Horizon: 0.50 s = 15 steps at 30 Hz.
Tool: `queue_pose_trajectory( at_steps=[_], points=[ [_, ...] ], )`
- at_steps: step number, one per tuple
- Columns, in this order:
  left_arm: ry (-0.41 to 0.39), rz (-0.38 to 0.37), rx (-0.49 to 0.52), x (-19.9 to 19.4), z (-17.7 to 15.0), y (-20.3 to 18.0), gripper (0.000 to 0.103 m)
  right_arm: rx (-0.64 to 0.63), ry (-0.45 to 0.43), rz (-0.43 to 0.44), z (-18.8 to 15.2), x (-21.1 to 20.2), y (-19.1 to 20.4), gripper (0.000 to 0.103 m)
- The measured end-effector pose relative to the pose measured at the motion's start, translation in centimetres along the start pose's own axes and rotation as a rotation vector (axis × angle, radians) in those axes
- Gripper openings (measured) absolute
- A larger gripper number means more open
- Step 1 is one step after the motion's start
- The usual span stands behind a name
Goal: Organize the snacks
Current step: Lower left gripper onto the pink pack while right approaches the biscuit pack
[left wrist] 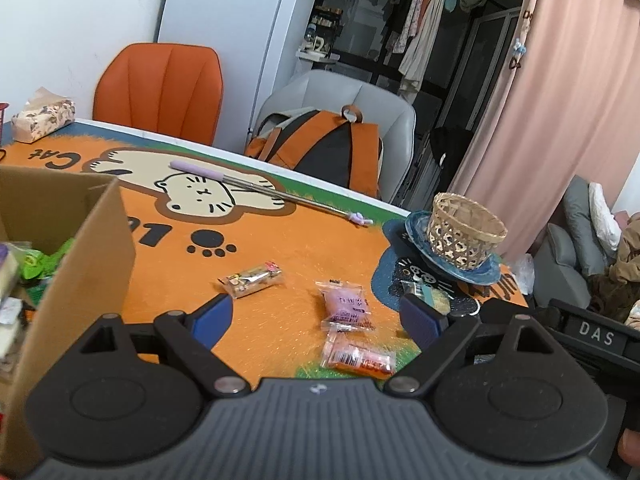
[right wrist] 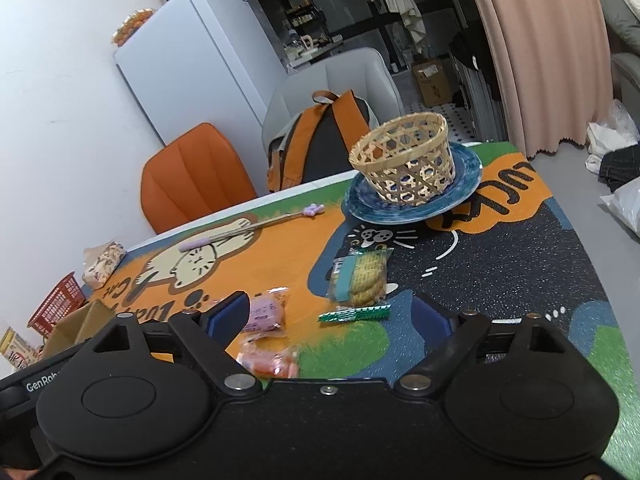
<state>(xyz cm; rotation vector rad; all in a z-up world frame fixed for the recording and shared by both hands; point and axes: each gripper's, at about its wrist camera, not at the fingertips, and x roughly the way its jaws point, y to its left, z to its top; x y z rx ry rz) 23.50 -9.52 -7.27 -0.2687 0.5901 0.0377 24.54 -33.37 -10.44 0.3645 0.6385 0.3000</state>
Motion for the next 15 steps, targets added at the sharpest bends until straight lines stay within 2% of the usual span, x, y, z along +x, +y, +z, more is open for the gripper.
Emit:
queue_pose_trajectory(
  at_steps=[9,15],
  points=[
    [0.05,0.026,-0.004,3.6,0.9,-0.6,0.089,-0.006,0.068,-0.03,1.7,3.9,-0.4,0.085],
    [0.086,0.031,0.006,6.1,1.3,-1.0,0.088,-0.008,0.082,-0.039,2.2,6.3,-0.6,0.082]
  ],
)
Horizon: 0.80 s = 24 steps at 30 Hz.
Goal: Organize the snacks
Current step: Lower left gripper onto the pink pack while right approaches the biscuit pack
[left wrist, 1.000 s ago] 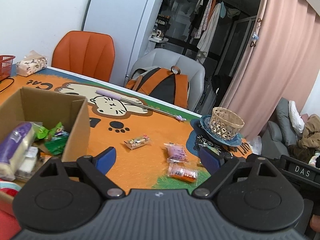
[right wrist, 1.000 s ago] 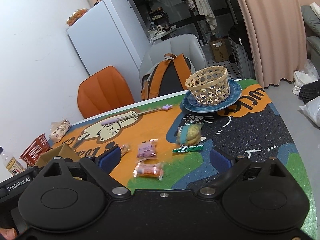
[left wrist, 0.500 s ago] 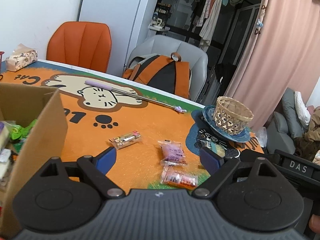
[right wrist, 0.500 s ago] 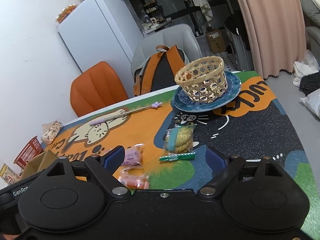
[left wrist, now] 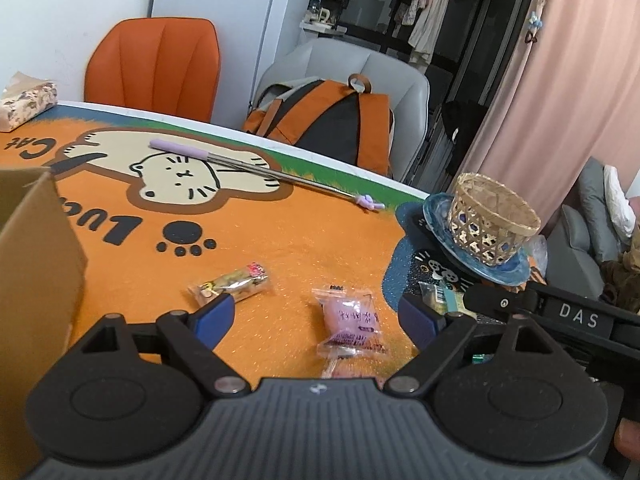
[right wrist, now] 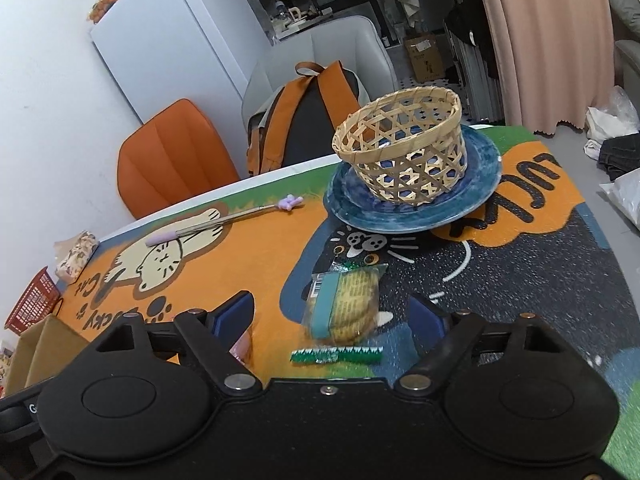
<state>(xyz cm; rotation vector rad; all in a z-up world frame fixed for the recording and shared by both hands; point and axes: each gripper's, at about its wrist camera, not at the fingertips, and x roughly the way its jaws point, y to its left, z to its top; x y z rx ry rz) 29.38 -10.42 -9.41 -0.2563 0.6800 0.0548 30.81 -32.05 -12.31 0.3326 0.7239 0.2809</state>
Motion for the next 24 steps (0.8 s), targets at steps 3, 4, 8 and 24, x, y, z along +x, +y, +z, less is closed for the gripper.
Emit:
queue_pose_trajectory(
  at_steps=[3,4,8,24],
  points=[
    [0.016,-0.001,-0.004,0.9,0.0,-0.2,0.088,-0.004,0.01,-0.007,0.3,0.8,-0.3,0.081],
    [0.018,-0.001,-0.003,1.2,0.1,-0.3,0.088,-0.004,0.012,-0.011,0.5,1.0,-0.5,0.081],
    [0.026,0.0,-0.002,2.3,0.0,-0.7,0.087,0.005,0.013,-0.013,0.7,1.6,-1.0,0.081],
    [0.038,0.008,0.048,5.0,-1.2,-2.1,0.04,-0.044,0.012,-0.003,0.2,2.1,-0.8,0.081]
  ],
)
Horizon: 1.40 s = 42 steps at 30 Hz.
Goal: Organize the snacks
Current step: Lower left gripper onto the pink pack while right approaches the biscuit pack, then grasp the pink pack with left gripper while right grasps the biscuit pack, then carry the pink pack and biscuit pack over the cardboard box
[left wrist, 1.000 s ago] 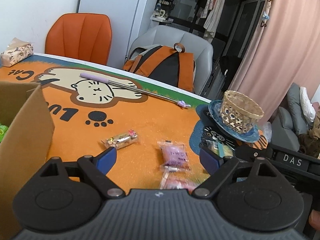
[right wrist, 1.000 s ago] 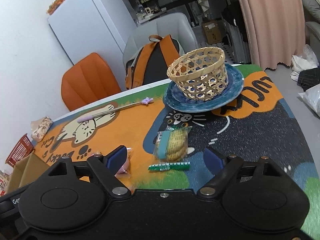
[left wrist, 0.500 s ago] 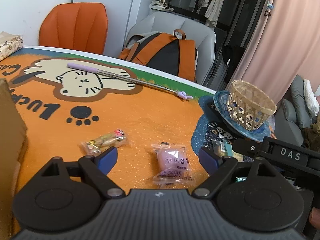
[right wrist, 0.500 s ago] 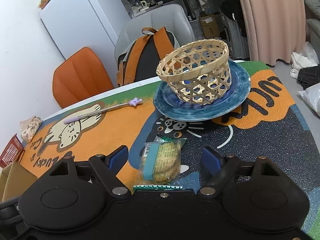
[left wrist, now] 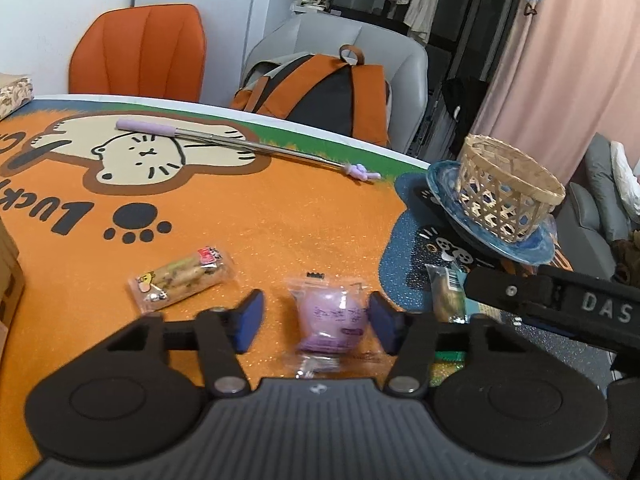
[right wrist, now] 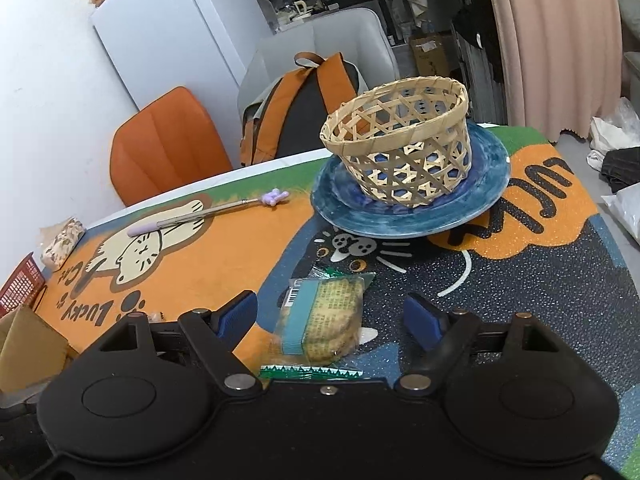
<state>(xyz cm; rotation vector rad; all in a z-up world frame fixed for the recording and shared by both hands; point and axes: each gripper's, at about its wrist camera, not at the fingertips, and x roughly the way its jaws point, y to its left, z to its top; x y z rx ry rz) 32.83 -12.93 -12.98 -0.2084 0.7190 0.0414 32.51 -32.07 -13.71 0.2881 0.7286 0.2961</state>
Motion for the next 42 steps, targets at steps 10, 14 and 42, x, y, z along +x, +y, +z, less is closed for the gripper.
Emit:
queue_pose_trajectory(
  at_steps=[10,14,42],
  points=[
    [0.004,-0.002,-0.025,-1.4,-0.6,0.9,0.031,-0.074,0.014,-0.043,-0.9,1.0,1.4,0.08],
    [-0.012,0.004,-0.034,-2.6,-0.9,1.3,0.031,-0.124,0.017,-0.065,-1.3,1.1,2.1,0.076],
    [-0.222,0.116,-0.051,-16.3,-0.6,4.2,0.031,-0.248,-0.13,0.174,-0.8,-7.4,9.2,0.048]
  ],
)
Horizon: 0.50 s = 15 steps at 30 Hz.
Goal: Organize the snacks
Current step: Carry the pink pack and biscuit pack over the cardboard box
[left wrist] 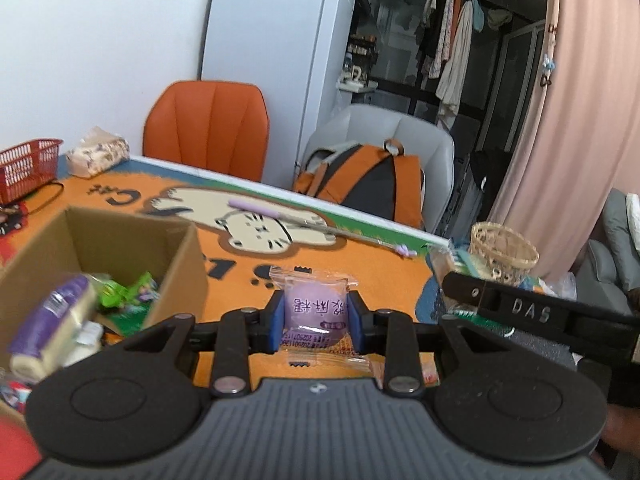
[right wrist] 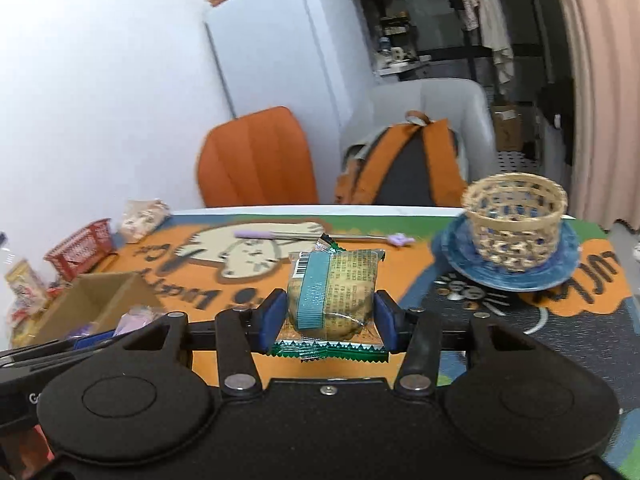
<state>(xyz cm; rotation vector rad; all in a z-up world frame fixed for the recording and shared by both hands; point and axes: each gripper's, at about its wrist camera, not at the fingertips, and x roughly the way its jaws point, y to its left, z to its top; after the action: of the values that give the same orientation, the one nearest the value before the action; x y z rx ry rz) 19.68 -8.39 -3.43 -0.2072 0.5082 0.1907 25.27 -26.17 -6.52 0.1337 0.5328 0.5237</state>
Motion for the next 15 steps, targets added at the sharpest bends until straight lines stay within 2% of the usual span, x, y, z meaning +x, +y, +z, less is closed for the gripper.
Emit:
queue_pose_trajectory(
  at_steps=[15],
  points=[
    [-0.053,0.014,-0.067,-3.9,2.4,6.1,0.031,-0.034,0.012,0.057,-0.6,0.1,6.8,0.048]
  ],
)
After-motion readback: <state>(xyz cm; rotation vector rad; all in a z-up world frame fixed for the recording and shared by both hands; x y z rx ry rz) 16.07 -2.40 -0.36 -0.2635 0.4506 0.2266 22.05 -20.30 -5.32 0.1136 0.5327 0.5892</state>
